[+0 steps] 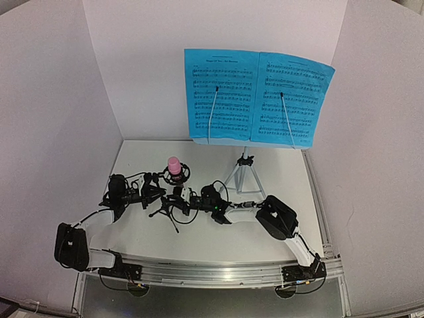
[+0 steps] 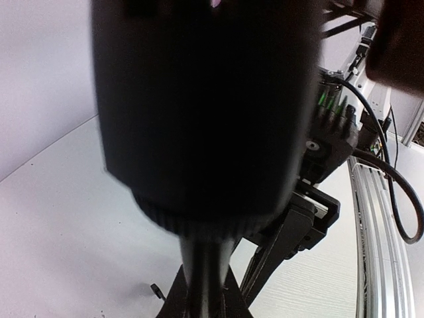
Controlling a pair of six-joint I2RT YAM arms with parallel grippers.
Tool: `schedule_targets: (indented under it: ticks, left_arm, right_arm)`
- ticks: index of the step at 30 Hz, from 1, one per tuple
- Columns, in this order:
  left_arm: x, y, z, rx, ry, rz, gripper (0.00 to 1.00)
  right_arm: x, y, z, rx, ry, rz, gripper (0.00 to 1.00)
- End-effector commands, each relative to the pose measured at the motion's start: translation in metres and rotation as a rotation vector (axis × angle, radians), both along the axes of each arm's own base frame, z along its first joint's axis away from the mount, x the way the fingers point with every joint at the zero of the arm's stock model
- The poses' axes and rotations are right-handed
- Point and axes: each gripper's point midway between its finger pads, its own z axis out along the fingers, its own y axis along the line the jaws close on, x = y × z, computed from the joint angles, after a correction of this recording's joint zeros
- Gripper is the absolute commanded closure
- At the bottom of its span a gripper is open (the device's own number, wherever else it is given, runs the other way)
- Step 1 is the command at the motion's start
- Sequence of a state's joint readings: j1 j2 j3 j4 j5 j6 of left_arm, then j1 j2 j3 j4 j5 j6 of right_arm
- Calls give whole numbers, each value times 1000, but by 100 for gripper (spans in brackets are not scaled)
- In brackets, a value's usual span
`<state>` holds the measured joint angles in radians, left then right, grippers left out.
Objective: Pack up the instrument practice props
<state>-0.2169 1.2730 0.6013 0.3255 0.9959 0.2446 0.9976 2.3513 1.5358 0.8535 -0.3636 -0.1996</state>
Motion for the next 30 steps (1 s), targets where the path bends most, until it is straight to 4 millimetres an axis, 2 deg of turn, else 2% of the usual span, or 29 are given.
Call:
schedule_targets:
  ticks: [1, 8, 13, 16, 18, 24, 30]
  left_arm:
    - [5, 4, 2, -1, 46, 9, 100]
    - [4, 4, -2, 3, 65, 2, 100]
    - [5, 6, -4, 10, 60, 11, 100]
    - [5, 6, -7, 17, 54, 16, 100]
    - [4, 6, -7, 16, 50, 13, 100]
    - [-3, 6, -15, 28, 36, -6, 100]
    - [-3, 6, -29, 34, 48, -7, 100]
  right_arm:
    - [-25, -4, -50, -185, -54, 103, 100]
    - [-19, -2, -57, -240, -153, 96, 100]
    - [-16, -4, -52, -254, -161, 70, 98]
    - [-17, -6, -39, -242, -150, 46, 72]
    - [-19, -6, -30, -229, -135, 37, 61]
    - [-34, -6, -7, -183, -74, 39, 54]
    - [-47, -11, -3, -165, 16, 43, 37]
